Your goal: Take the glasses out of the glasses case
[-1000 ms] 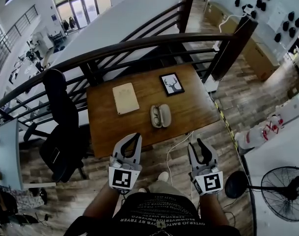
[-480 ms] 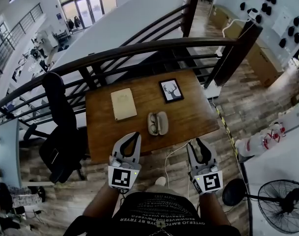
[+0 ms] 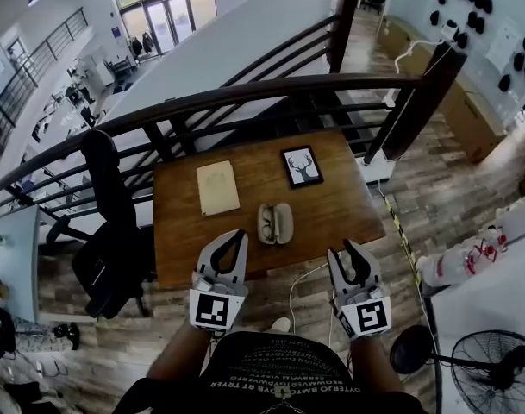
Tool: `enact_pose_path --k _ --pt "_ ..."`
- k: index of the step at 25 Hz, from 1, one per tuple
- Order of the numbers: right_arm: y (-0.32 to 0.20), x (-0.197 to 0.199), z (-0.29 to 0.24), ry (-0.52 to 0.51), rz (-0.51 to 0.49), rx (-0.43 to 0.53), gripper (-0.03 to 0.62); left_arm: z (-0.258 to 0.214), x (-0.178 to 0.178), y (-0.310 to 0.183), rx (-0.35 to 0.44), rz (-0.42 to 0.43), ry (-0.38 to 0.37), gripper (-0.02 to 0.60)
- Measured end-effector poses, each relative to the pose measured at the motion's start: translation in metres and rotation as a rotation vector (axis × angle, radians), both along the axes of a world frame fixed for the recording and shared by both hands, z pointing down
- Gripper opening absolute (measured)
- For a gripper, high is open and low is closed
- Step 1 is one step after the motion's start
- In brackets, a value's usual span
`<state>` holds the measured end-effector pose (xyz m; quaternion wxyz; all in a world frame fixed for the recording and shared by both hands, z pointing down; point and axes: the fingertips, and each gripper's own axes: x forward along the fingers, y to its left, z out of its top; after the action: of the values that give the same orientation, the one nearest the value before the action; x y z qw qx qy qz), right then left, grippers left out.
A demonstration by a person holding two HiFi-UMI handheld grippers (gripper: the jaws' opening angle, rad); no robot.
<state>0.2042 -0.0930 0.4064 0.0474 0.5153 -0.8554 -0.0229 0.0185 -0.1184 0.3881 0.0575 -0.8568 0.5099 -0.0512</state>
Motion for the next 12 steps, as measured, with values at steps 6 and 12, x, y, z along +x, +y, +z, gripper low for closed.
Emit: enact_pose_path --k 6,12 --pt "0.003 0.002 0.003 -0.010 -0.027 -0.003 0.120 0.002 -0.001 0.007 -0.006 -0.036 -0.004 0.029" --pt "0.006 -0.007 0.005 -0.021 -0.046 -0.013 0.120 0.003 -0.007 0.015 -0.010 -0.046 -0.019 0.029"
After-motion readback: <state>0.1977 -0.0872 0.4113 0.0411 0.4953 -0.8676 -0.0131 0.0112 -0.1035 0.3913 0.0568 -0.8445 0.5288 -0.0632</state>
